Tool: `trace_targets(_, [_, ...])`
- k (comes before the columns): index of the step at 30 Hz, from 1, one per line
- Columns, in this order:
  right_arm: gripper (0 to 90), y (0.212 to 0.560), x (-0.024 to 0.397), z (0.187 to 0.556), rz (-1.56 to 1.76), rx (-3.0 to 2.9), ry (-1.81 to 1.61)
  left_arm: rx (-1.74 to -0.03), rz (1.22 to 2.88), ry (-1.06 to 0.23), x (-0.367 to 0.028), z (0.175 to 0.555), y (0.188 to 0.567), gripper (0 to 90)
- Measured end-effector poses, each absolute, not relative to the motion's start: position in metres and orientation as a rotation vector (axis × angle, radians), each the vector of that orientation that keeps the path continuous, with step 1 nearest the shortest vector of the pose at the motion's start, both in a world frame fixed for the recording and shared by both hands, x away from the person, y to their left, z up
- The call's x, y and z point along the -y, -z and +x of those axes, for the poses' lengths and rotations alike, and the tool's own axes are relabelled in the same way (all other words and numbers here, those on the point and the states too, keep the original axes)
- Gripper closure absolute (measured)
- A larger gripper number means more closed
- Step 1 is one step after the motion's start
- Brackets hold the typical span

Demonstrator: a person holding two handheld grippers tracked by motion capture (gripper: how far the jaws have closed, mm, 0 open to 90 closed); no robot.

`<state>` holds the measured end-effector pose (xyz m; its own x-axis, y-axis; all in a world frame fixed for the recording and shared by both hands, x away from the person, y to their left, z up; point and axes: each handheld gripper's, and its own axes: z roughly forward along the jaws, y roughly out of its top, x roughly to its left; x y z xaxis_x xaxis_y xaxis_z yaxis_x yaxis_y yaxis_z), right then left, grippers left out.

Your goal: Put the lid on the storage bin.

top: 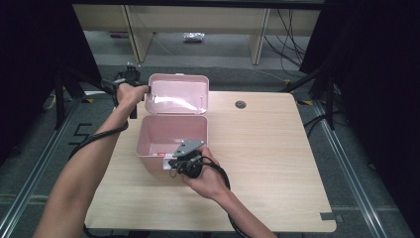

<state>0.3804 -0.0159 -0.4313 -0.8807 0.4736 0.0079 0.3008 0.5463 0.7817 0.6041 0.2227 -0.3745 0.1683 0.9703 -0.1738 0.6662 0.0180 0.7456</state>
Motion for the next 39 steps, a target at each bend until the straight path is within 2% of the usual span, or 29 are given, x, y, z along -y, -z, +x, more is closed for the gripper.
trace_targets(18, [90.0, 0.431, 0.015, 0.38, 0.657, -2.575, -1.236, -1.528, 1.656, -0.54, -0.23, 0.589, 0.36, 87.9])
trace_targets(39, [90.0, 0.431, 0.017, 0.382, 0.651, -2.584, -1.237, -1.433, 1.612, -0.609, -0.235, 0.566, 0.351, 88.2])
